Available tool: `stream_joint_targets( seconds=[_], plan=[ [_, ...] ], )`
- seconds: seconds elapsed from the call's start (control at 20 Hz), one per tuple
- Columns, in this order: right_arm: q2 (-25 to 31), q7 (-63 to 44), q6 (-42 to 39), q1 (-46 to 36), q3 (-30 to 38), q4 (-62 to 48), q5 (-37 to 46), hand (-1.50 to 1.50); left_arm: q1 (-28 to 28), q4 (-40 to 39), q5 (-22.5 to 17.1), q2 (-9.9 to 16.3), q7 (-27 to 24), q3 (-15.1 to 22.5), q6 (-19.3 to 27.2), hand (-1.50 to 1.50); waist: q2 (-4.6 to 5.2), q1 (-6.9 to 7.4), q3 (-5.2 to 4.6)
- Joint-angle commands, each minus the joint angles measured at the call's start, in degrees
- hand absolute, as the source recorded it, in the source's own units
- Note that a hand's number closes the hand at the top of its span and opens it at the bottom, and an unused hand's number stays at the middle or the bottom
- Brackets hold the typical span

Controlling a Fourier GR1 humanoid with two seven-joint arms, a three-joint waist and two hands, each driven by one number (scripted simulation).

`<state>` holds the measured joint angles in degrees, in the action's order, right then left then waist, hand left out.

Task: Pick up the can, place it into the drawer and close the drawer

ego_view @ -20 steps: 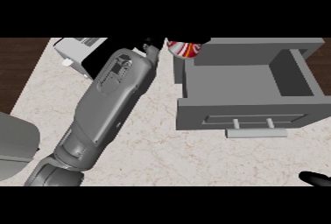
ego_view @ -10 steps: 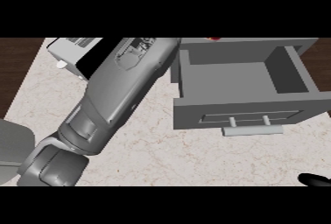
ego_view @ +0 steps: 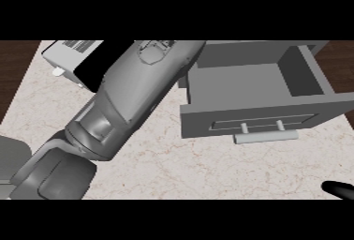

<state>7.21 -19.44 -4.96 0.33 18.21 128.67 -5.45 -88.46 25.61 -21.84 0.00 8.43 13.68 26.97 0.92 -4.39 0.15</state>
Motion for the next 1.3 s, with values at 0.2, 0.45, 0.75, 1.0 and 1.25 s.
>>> stream_joint_targets(
  seconds=[0.2, 0.45, 0.75, 1.0, 1.25],
  plan=[
    [2.05, -4.89, 0.89, -3.83, -1.15, 0.99, 0.64, -1.5, -1.54, -5.48, -3.48, 0.0, -3.58, 3.09, 5.66, -1.5, 0.42, -1.28, -0.01],
    [1.44, -1.67, 0.46, -4.3, -1.78, -2.28, 1.55, -1.5, -5.63, -7.29, -5.06, 0.0, -1.22, 4.55, 9.94, -1.5, 0.66, -2.15, 0.11],
    [5.2, -0.69, -1.64, -6.65, -3.57, -1.27, 5.4, -1.5, -3.84, -8.27, -7.38, 0.0, -6.05, 4.0, 11.09, -1.5, 1.04, -2.34, 0.06],
    [8.73, 6.2, -4.21, -6.84, -5.06, -3.29, 12.0, -1.5, -5.61, -8.21, -10.07, 0.0, -5.06, 3.13, 10.54, -1.5, 0.9, -1.57, 0.07],
    [12.47, 7.47, -4.01, -10.57, -9.26, -7.08, 22.67, -1.5, -4.27, -7.26, -12.63, 0.0, -7.57, 2.58, 10.48, -1.5, 0.89, -0.28, -0.02]
  ],
)
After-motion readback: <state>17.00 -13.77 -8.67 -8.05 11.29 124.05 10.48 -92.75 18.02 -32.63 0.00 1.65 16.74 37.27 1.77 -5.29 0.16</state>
